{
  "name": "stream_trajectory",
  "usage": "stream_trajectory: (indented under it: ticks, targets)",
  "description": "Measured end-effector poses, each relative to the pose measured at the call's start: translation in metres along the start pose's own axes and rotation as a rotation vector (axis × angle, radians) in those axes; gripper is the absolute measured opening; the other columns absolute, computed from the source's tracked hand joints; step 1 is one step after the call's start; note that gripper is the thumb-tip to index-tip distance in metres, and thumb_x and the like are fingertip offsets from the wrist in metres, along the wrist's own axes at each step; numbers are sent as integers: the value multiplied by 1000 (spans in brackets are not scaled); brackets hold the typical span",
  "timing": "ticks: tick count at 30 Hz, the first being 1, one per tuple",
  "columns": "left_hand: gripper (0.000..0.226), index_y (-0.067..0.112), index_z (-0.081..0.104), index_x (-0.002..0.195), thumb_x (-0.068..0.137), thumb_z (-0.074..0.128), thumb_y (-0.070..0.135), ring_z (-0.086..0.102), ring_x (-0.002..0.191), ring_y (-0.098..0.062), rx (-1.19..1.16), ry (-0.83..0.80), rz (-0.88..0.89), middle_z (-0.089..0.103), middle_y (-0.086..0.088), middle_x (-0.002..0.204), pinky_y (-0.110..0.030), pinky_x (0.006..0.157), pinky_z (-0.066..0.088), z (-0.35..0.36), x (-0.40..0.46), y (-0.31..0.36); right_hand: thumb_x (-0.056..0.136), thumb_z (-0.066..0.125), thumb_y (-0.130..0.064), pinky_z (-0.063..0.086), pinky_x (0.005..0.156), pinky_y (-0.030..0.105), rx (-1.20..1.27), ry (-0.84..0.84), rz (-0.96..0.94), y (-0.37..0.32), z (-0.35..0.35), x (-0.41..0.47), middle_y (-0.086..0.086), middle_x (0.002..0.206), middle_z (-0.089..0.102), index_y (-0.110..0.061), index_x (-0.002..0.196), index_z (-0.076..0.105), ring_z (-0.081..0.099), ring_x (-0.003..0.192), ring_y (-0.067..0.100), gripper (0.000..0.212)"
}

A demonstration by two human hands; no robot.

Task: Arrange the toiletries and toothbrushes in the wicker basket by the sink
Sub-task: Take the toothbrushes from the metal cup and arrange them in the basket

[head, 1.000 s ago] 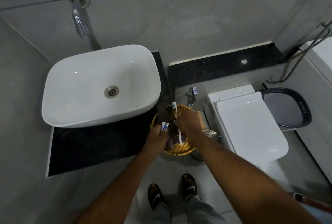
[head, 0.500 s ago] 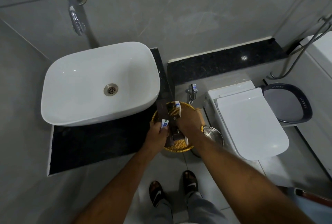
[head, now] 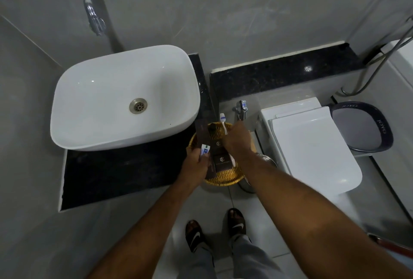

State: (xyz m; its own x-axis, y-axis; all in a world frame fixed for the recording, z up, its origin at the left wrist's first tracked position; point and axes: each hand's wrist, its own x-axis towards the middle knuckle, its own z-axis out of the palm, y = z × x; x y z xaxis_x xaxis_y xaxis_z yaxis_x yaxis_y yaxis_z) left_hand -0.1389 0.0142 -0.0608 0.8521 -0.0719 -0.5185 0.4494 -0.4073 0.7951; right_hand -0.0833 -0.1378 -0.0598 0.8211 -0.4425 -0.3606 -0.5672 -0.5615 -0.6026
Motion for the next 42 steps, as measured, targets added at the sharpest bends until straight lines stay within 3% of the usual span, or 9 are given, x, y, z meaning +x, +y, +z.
stream_trajectory:
  ticks: [6, 11, 15, 21, 24, 27, 31, 38, 42]
  targets:
    - [17, 23, 58, 104, 98, 46, 31, 62, 80, -6, 3, -11, -9, 64, -1, 97, -19, 59, 44, 0, -5, 2, 86, 68, -11, 34, 50, 20, 58, 32, -7, 2, -1, -9, 3, 88, 61, -10, 108, 52, 56, 74, 14, 27]
    - [13, 31, 57, 100, 98, 45, 33, 61, 80, -8, 20, -4, 25, 63, -7, 107, -20, 58, 44, -4, -11, 10, 88, 59, -6, 37, 52, 21, 183, 183, -46, 0, -11, -23, -3, 75, 58, -12, 91, 56, 57, 69, 11, 7]
    - [16, 31, 60, 100, 98, 45, 34, 57, 66, -4, 66, -68, 50, 61, 2, 86, -16, 52, 43, -7, -15, 33, 91, 60, -11, 42, 55, 18, 202, 290, -339, 18, -41, -37, -9, 72, 60, -17, 84, 64, 56, 64, 2, 10]
    - [25, 16, 65, 106, 99, 47, 33, 58, 70, -8, 395, -353, -25, 64, 3, 82, -22, 58, 42, 6, -7, 86, 79, 73, -8, 45, 76, 21, -244, 136, -860, 37, -79, -54, 4, 118, 67, -17, 121, 62, 62, 98, 19, 44]
    - [27, 12, 64, 116, 98, 50, 25, 66, 86, -18, 505, -445, 37, 69, -5, 96, -32, 76, 55, 17, -5, 103, 79, 72, -7, 49, 74, 23, -368, 109, -982, 39, -81, -56, -2, 100, 71, -19, 106, 69, 63, 86, 16, 30]
    - [25, 7, 63, 117, 96, 53, 15, 67, 98, -25, 601, -488, 91, 70, -11, 107, -39, 90, 55, 29, 0, 108, 86, 64, -13, 51, 61, 27, -485, 59, -894, 49, -81, -49, -6, 79, 65, -23, 92, 66, 58, 73, 13, 13]
    - [24, 10, 66, 114, 91, 60, 13, 66, 85, -19, 625, -408, 173, 70, -11, 108, -33, 75, 57, 25, 9, 104, 82, 71, -21, 32, 51, 20, -574, 106, -781, 49, -71, -46, -6, 68, 62, -22, 74, 65, 39, 58, 4, 10]
    - [49, 14, 47, 137, 92, 59, 31, 53, 127, -25, 703, 55, 326, 57, -8, 136, -40, 106, 45, 18, 9, 67, 91, 60, -38, 41, 50, 23, -390, 135, -311, 51, -40, -37, 2, 79, 69, -15, 107, 63, 60, 57, 14, 28]
    - [52, 9, 47, 137, 91, 58, 30, 49, 129, -28, 878, 181, 421, 54, -13, 139, -42, 110, 40, 11, 4, 46, 88, 65, -35, 33, 47, 20, -342, 162, -228, 41, -22, -42, -2, 76, 62, -16, 98, 59, 43, 48, 8, 23]
